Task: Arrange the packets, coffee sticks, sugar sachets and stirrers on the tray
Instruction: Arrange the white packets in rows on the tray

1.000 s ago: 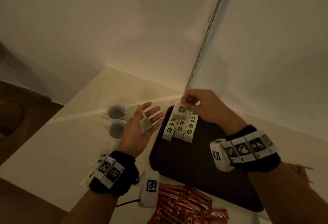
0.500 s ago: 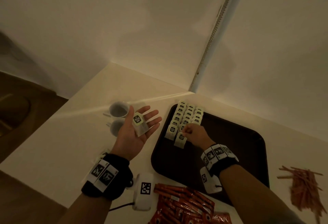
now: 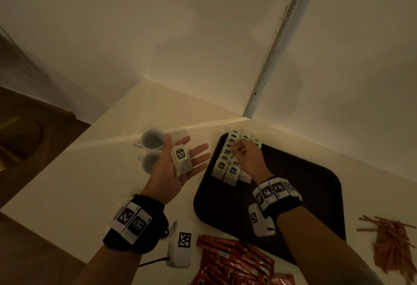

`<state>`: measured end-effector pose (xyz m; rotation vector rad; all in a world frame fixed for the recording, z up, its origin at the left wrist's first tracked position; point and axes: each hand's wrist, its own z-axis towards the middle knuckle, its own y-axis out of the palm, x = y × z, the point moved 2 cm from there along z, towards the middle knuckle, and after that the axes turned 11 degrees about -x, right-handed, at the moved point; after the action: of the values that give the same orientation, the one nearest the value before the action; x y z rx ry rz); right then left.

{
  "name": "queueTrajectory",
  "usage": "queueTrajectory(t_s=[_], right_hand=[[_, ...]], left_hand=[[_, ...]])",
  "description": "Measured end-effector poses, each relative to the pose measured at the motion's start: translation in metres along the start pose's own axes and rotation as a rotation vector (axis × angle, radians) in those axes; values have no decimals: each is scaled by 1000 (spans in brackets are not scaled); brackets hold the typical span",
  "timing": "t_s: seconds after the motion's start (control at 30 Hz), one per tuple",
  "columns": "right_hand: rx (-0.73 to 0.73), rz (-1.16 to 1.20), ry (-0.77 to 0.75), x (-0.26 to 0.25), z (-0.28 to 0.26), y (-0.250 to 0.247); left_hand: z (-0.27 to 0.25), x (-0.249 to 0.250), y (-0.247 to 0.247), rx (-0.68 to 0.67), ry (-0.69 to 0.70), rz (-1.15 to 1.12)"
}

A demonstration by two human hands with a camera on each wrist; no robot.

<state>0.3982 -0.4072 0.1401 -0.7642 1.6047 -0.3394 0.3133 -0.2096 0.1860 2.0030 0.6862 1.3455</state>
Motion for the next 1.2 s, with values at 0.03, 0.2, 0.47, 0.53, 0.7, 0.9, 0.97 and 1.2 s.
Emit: queueTrajectory(t_s=[0.03,0.2,0.47,0.53,0.7,0.9,0.97,1.2], right_hand=[[0,59,-111,-20,-4,-3],[-260,-76,-524,-105,-31,-4],[-121,-247,-649,-172,-53,-62],[-110,-316,-645,-185,-57,-71],[-92,-367,-608,-206,-67,-77],[-87,-412,-477,-218,-71,-79],[-81,-400,-439,-219,-72,-80],[-86,-364,-390,-219,-76,-81]], left_hand=[[2,-1,1,-4,-17,15],[6,4,20,-160,-40,197],[-1,20,30,-151,375,352],[-3,21,34,-141,419,338],[-12,19,54,-248,368,370],[-23,15,65,-436,264,286],[-25,14,67,-457,260,286],[-28,14,65,-441,272,268]])
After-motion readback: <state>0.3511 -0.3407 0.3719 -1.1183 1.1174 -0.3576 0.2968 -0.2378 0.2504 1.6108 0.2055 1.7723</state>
